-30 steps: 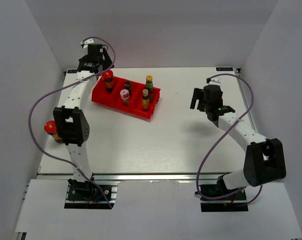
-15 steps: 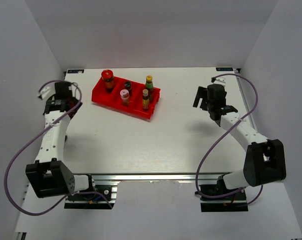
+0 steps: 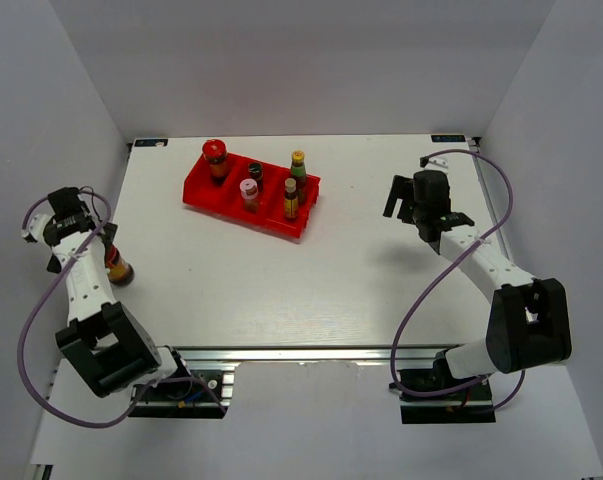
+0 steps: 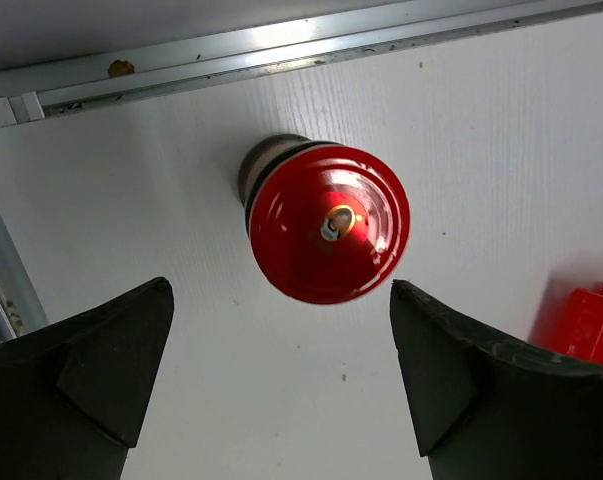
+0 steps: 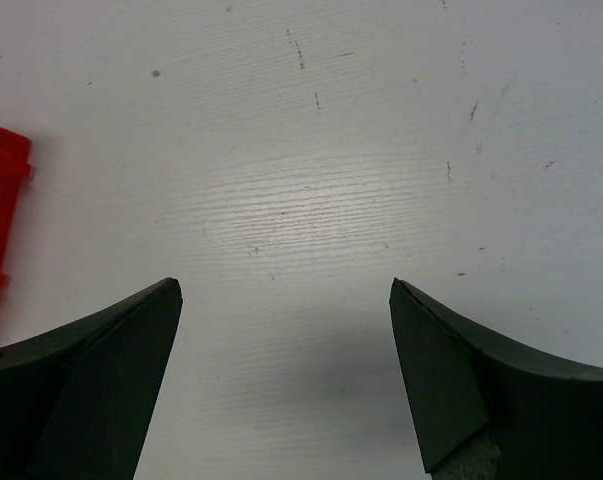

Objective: Organize the condiment bottles

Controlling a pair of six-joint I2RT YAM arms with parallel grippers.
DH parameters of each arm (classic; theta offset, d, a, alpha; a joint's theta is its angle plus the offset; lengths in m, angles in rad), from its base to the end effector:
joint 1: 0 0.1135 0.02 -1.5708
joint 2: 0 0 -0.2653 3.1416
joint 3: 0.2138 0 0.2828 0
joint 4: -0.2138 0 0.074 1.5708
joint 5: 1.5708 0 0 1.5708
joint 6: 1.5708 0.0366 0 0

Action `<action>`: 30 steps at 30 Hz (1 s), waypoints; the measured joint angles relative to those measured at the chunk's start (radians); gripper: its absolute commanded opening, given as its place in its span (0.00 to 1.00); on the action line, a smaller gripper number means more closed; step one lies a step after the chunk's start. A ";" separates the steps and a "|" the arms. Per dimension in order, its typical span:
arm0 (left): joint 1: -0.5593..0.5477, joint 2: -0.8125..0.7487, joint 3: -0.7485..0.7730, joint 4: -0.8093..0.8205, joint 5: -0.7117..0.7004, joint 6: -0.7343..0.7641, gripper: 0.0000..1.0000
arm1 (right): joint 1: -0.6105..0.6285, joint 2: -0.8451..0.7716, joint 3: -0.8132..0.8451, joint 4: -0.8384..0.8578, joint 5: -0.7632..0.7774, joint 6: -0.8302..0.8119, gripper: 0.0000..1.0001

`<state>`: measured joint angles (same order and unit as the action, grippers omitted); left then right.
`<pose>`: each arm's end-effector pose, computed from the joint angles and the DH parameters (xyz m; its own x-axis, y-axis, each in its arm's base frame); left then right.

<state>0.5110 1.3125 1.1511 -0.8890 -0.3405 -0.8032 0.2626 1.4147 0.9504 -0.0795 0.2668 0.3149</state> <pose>0.2458 0.1518 0.2907 -0.0896 -0.8278 -0.5538 -0.9652 0.2092 -0.1566 0.3369 0.0806 0.2489 -0.4852 0.1790 -0.8559 0.1238 0.9830 0.1353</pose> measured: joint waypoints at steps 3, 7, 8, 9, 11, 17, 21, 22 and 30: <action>0.038 0.032 -0.008 0.018 0.038 0.013 0.98 | 0.000 0.000 -0.001 0.000 0.000 0.000 0.89; 0.044 0.059 -0.008 0.047 0.067 0.021 0.98 | 0.000 0.000 -0.001 0.000 -0.005 0.001 0.89; 0.043 0.063 -0.008 0.056 0.072 0.022 0.98 | 0.000 0.000 -0.001 0.000 -0.006 0.001 0.89; 0.044 0.069 -0.008 0.067 0.077 0.024 0.98 | 0.000 0.000 -0.001 0.000 -0.008 0.000 0.89; 0.045 0.086 -0.006 0.081 0.086 0.026 0.98 | 0.000 0.000 -0.001 0.000 -0.008 0.000 0.89; 0.049 0.180 0.010 0.097 0.090 0.028 0.98 | 0.000 -0.008 -0.014 0.000 -0.003 0.000 0.89; 0.053 0.204 0.010 0.096 0.098 0.027 0.91 | 0.000 -0.009 -0.016 0.000 0.000 0.000 0.89; 0.054 0.204 0.010 0.097 0.100 0.025 0.87 | 0.000 -0.009 -0.016 0.000 0.000 0.000 0.89; 0.056 0.198 0.011 0.093 0.110 0.027 0.50 | 0.000 -0.009 -0.016 0.000 0.001 0.000 0.89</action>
<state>0.5667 1.5101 1.1622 -0.7956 -0.2302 -0.7757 0.2626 1.4059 0.9344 -0.0795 0.2676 0.3145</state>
